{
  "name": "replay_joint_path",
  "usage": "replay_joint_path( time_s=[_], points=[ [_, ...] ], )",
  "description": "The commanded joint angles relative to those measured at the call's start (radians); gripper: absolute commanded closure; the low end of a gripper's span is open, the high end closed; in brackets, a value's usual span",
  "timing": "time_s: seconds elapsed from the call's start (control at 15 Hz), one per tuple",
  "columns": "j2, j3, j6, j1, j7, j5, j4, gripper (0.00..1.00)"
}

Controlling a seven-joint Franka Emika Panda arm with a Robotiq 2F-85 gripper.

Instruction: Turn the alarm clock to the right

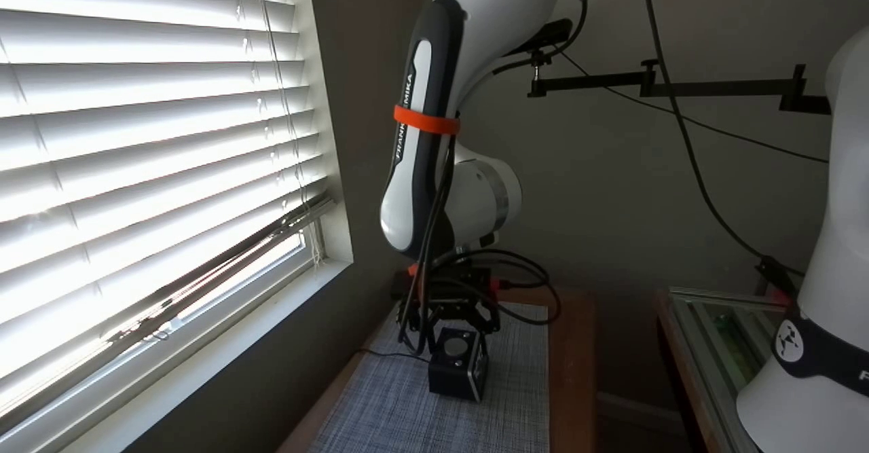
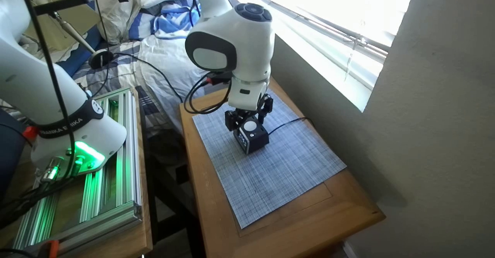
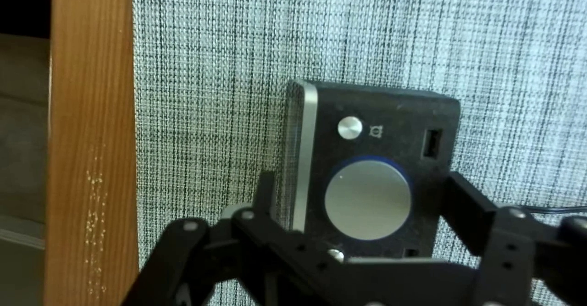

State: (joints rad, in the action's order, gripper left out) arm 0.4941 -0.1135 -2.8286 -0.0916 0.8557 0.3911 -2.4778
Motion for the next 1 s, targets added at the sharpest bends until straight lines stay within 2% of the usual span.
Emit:
replay_joint_path(
  time_s=[0.0, 0.13, 0.27, 0.33, 0.4, 0.47, 0.73, 0.93],
  points=[
    [0.023, 0.011, -0.009, -0.013, -0.017, 0.037, 0.021, 0.27],
    [0.021, 0.010, -0.010, -0.013, -0.017, 0.037, 0.022, 0.22],
    [0.021, 0.010, -0.010, -0.012, -0.017, 0.037, 0.021, 0.22],
    [0.021, 0.010, -0.012, -0.012, -0.017, 0.037, 0.020, 0.24],
    [0.019, 0.010, -0.012, -0.012, -0.018, 0.037, 0.019, 0.38],
    [0.015, 0.010, -0.011, -0.012, -0.019, 0.037, 0.018, 0.48],
    [-0.005, -0.010, -0.017, 0.011, -0.013, 0.013, 0.003, 0.48],
    [-0.015, -0.052, -0.019, 0.054, -0.009, -0.042, -0.007, 0.48]
  ],
)
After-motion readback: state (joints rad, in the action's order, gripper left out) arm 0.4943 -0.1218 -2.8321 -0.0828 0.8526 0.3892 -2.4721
